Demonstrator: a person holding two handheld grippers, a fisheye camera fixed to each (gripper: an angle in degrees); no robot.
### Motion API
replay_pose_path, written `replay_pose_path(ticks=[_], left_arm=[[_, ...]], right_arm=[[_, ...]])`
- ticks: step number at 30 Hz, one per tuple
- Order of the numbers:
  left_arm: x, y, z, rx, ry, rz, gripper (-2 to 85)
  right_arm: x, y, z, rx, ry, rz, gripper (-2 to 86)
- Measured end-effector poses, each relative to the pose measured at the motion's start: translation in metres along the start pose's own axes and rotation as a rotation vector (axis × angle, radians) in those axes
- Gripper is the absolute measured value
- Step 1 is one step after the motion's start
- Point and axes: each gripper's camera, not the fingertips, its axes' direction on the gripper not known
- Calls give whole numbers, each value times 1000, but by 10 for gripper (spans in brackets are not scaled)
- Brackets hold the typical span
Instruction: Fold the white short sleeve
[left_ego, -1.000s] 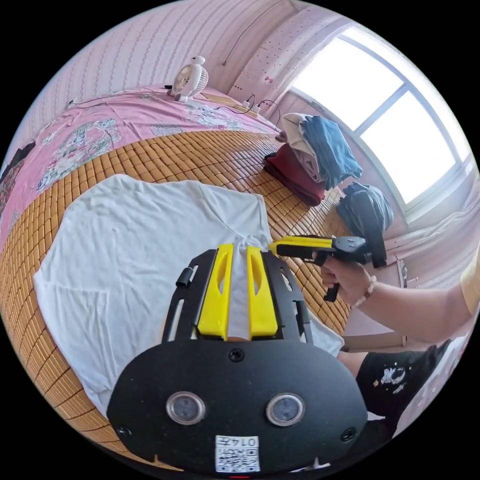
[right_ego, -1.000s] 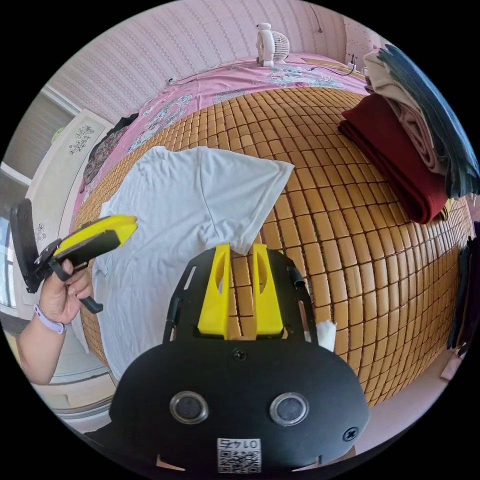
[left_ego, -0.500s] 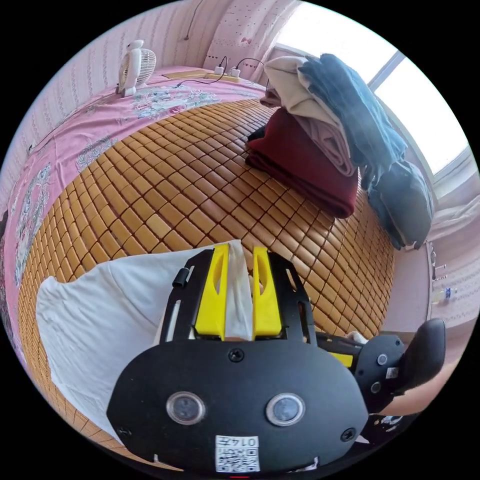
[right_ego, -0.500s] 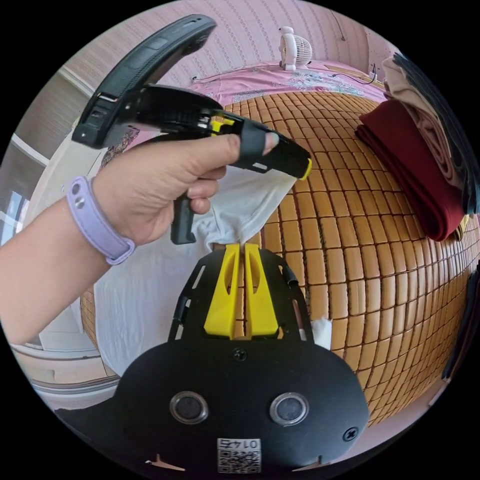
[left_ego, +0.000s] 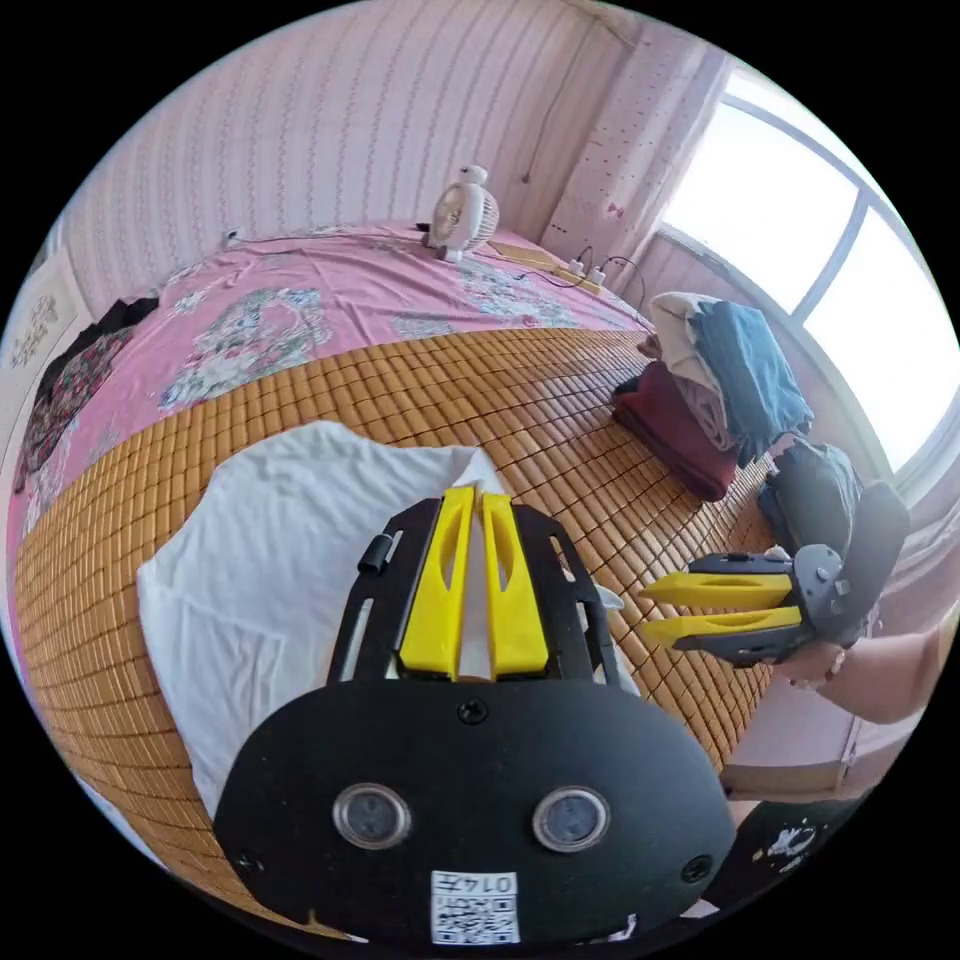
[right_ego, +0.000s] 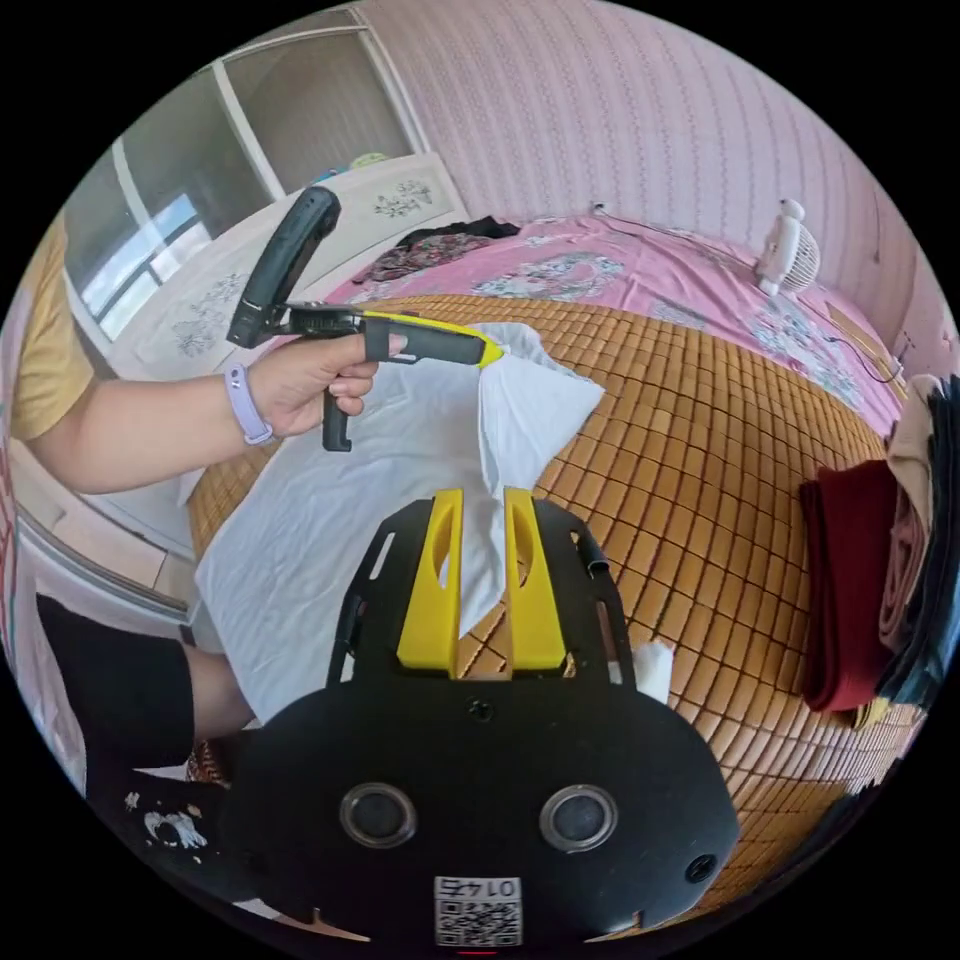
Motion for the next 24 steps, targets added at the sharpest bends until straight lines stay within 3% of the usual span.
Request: replay_pose_path(ticks=[4,13,20,24], left_arm=[[-65,59,-25,-95,-32,-156,71],[-188,143,-107,24,-248,-286,82],[-276,161,-90,-47,-154,-412,109],[-296,165,-81,-129,-194,-419,63]], right_arm=[[10,0,10,-30,-133,14,83],[78,-67,75,-57,41,246,95],[112,-129,131,-117,67,335,79],[115,-143,143,-209,124,281,23]])
